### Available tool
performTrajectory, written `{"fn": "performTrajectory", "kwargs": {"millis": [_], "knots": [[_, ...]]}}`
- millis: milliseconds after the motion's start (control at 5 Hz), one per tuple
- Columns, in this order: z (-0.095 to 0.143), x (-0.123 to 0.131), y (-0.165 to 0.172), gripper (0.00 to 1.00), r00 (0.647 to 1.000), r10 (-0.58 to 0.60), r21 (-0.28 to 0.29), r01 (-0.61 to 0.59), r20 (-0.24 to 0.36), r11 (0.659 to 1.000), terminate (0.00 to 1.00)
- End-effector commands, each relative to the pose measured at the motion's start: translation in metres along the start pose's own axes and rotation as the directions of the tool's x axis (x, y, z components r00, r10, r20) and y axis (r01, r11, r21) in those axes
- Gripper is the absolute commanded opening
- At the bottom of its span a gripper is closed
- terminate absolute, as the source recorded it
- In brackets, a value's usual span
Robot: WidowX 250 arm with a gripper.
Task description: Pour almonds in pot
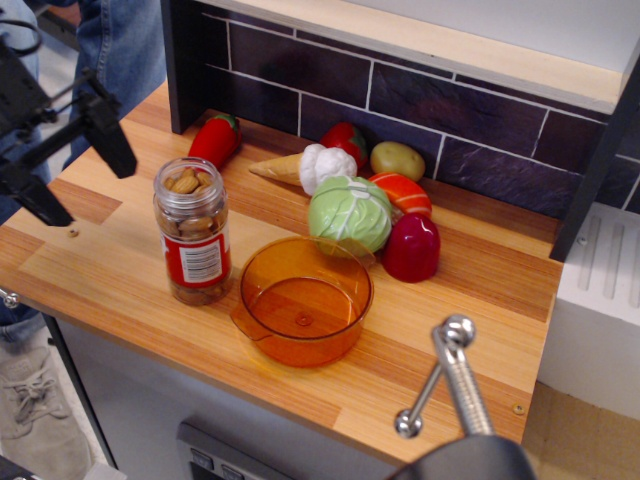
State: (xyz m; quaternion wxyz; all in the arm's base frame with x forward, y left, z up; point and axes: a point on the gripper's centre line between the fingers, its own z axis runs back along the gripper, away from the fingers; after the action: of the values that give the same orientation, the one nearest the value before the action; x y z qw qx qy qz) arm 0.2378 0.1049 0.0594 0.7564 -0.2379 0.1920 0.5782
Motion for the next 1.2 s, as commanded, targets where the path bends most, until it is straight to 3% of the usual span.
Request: {"fn": "performTrajectory", "kwargs": {"millis": [0, 400, 800, 1000], "knots": [[-0.013, -0.017, -0.018, 1.0, 0.999, -0.017, 0.016, 0.017, -0.044, 1.0, 0.0], [-0.039, -0.036, -0.014, 1.0, 0.993, -0.076, 0.088, 0.084, -0.088, 0.993, 0.0], [-0.057, -0.041, -0.013, 1.0, 0.991, -0.092, 0.12, 0.103, -0.092, 0.987, 0.0], [-0.052, -0.039, -0.015, 0.0, 0.994, -0.055, 0.106, 0.065, -0.091, 0.992, 0.0]]}}
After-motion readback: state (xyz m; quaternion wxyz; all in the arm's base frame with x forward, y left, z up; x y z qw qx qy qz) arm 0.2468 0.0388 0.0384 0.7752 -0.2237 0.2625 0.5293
